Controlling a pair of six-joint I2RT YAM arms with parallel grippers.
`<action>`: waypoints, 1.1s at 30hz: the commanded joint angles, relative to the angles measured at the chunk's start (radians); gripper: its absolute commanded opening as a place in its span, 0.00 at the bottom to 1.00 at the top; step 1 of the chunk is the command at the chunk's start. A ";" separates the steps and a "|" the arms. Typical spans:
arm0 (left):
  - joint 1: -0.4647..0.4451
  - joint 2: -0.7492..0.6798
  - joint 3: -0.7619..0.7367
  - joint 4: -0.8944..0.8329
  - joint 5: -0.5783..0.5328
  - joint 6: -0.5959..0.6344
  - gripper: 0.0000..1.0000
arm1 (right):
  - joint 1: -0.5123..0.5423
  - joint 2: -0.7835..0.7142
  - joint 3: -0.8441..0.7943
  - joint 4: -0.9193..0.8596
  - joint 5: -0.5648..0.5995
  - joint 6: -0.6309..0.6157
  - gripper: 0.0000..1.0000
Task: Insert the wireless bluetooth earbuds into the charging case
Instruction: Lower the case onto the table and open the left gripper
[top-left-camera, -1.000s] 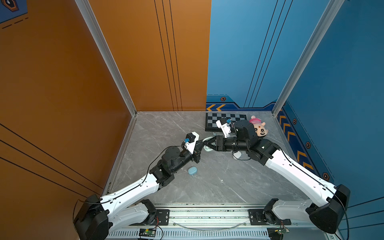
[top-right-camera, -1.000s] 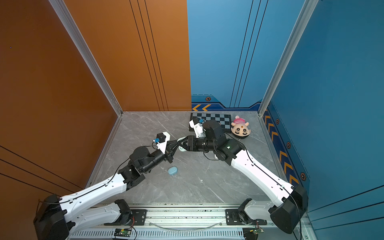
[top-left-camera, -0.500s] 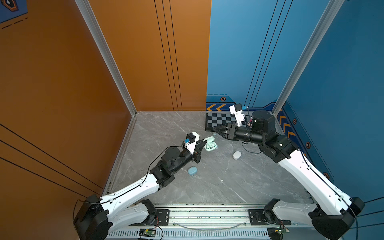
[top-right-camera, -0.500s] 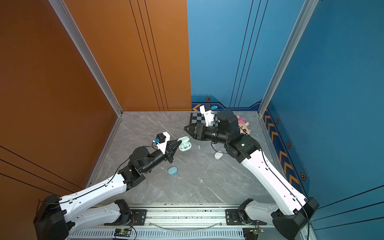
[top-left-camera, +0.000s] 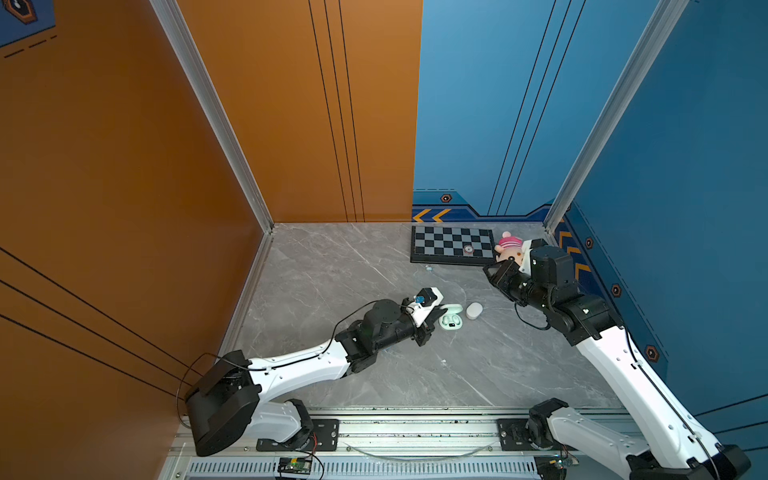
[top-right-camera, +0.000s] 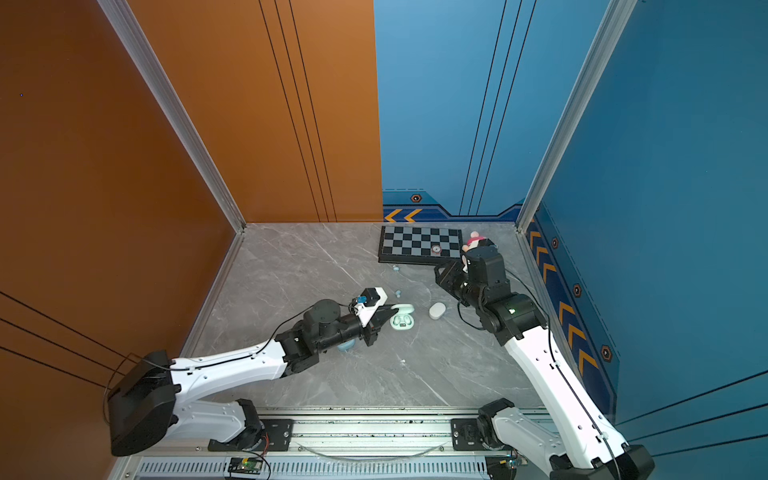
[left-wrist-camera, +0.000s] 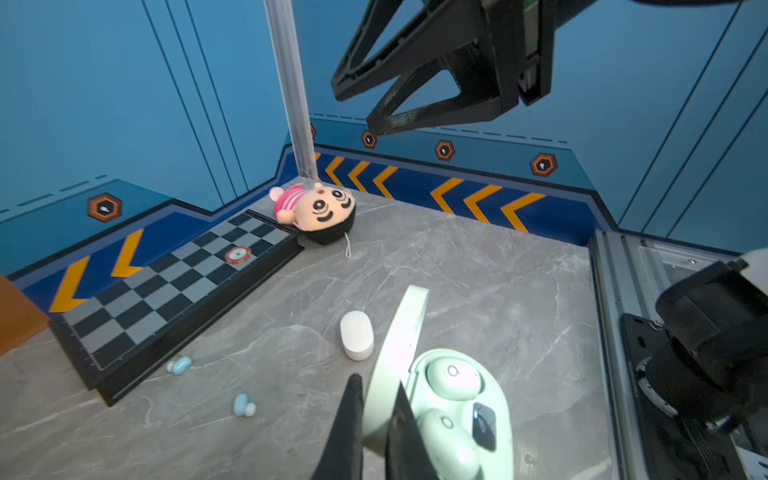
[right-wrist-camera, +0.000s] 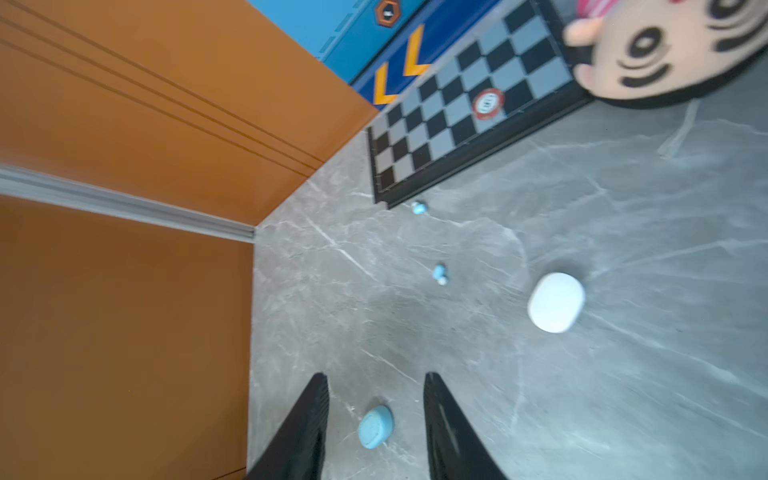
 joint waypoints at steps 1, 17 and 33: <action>-0.056 0.108 0.043 0.065 0.025 0.048 0.00 | -0.031 -0.054 -0.052 -0.121 0.096 0.060 0.41; -0.112 0.599 0.179 0.371 -0.034 -0.070 0.00 | -0.086 -0.041 -0.124 -0.152 0.072 0.059 0.42; -0.062 0.732 0.234 0.369 -0.024 -0.083 0.15 | -0.090 -0.014 -0.148 -0.153 0.068 0.064 0.44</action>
